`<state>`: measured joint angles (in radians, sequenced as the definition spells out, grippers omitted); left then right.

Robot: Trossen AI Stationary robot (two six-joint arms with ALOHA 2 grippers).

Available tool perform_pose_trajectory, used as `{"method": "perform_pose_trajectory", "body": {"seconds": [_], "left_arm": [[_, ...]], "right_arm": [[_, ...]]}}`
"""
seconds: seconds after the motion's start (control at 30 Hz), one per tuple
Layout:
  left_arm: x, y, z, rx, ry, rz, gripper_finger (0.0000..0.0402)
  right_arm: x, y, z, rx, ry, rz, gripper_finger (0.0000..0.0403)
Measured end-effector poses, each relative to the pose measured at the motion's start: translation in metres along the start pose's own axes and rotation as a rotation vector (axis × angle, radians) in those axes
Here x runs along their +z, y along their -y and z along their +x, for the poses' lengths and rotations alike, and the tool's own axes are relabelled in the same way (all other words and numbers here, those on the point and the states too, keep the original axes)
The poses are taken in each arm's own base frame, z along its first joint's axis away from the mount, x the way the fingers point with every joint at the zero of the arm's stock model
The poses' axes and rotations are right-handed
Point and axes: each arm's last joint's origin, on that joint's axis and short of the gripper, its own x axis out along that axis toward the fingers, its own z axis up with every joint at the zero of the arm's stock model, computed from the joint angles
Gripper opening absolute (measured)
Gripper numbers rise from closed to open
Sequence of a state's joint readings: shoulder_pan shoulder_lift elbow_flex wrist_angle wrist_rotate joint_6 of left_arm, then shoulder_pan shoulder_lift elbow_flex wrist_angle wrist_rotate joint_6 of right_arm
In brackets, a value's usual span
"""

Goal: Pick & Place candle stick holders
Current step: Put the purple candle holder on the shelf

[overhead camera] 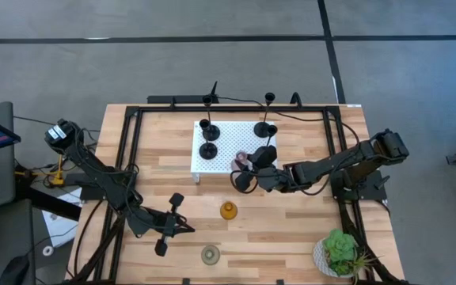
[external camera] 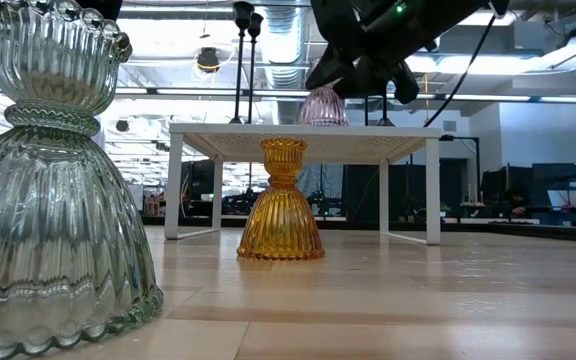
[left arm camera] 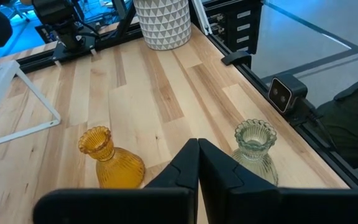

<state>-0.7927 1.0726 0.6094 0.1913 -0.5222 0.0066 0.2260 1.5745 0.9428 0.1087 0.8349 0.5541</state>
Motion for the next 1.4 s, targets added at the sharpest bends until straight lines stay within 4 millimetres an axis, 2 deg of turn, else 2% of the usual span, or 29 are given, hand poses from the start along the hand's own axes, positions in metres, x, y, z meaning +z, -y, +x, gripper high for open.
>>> {"method": "perform_pose_trajectory", "body": {"seconds": [0.67, 0.93, 1.4], "left_arm": [[0.000, 0.000, 0.000, 0.000, 0.000, -0.015, 0.0006], [0.000, 0.000, 0.000, -0.001, -0.001, -0.038, 0.0007], [0.000, 0.001, 0.000, -0.038, -0.004, -0.039, 0.0007]], "right_arm": [[0.007, 0.004, 0.007, -0.012, 0.037, 0.014, 0.0242], [0.018, -0.002, 0.006, 0.031, 0.124, -0.025, 0.0245], [0.016, -0.007, 0.000, 0.044, 0.134, -0.065, 0.0245]]}}
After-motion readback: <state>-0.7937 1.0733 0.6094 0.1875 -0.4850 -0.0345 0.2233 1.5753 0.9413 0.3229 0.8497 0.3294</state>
